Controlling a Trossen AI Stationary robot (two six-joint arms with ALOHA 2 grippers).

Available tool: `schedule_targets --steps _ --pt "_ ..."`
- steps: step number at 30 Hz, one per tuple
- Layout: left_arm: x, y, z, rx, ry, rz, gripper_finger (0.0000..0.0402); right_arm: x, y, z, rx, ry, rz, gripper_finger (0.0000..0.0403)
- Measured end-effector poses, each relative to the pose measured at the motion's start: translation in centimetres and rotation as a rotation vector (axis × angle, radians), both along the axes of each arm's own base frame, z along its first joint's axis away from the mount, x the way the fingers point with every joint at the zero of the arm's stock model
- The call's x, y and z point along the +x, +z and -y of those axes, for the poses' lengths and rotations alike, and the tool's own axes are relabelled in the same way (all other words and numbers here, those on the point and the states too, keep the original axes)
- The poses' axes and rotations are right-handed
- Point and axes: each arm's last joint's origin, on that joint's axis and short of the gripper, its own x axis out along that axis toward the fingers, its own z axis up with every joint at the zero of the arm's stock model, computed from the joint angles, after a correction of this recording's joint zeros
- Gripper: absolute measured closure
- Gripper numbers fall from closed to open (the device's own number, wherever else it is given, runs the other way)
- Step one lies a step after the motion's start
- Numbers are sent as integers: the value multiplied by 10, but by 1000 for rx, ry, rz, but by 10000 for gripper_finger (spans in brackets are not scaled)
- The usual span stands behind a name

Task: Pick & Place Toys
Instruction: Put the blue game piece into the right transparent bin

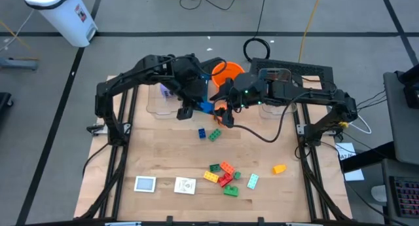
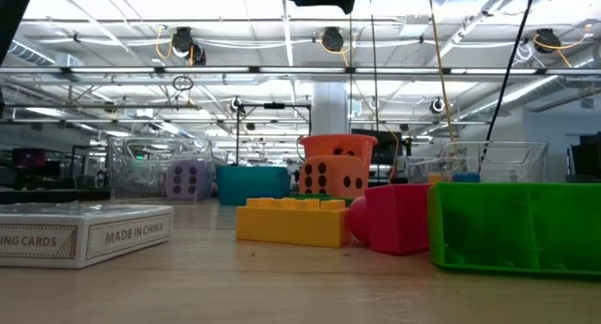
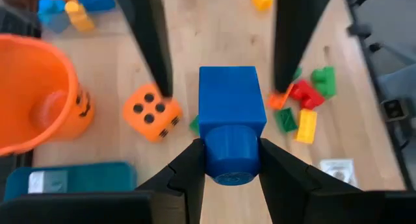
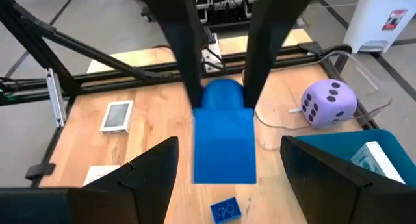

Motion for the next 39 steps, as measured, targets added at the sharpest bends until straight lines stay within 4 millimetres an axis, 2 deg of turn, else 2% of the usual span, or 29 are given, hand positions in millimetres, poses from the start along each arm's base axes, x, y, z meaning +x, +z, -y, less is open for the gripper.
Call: schedule_targets --steps 3,10,16,20,29,36,39 --pt "0 0 0 -9 -4 5 265 1 -5 0 8 -4 -6 137" --pt "3 2 0 -18 -14 43 277 3 -2 0 -4 0 29 138" --pt "4 3 2 -18 -21 48 264 3 0 0 -11 4 49 138" --pt "6 4 3 -12 -27 71 277 2 1 0 -11 6 47 141" --pt "5 4 3 -9 -25 72 260 3 1 0 -9 10 49 197" --pt "5 4 3 -10 -15 70 274 3 1 0 -9 8 49 246" --pt "5 4 3 -9 -11 68 256 3 0 1 -10 3 48 264"
